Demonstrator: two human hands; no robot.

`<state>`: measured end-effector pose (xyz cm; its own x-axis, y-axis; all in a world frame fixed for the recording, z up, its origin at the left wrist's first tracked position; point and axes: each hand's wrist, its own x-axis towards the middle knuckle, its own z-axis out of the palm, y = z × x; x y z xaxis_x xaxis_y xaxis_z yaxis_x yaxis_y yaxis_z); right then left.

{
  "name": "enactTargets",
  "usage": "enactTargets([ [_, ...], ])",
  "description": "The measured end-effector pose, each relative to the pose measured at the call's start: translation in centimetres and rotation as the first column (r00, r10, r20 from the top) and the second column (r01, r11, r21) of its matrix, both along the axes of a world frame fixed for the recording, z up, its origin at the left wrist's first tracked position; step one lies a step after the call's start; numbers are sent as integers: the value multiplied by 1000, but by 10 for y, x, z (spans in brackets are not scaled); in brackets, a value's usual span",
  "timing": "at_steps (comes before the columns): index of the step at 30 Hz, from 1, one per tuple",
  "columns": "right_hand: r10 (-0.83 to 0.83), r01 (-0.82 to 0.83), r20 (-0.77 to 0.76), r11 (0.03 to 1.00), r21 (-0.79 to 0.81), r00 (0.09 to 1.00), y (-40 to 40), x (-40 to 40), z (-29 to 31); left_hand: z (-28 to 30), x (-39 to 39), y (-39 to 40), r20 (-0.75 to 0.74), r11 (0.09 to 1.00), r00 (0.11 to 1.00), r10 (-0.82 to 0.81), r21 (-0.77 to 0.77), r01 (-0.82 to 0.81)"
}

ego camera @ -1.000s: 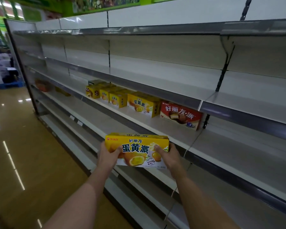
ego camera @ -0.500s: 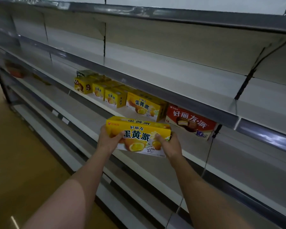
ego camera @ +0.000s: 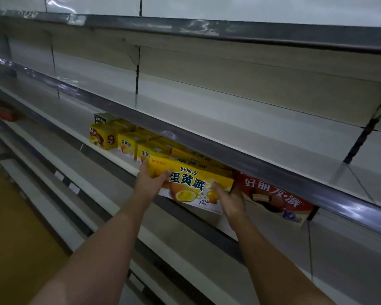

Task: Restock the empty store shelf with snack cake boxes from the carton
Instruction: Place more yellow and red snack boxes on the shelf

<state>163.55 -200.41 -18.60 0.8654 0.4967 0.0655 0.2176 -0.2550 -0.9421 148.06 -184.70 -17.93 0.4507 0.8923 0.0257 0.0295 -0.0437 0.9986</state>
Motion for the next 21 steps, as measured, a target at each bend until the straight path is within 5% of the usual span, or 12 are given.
enactTargets([
  [8, -83, 83, -34, 996, 15, 996, 36, 17, -7, -2, 44, 41, -54, 1000, 999, -2, 9, 2],
  [21, -339, 353, -146, 932, 84, 929, 90, -4, -20, -30, 73, 127, -144, 951, 941, -306, 7, 310],
])
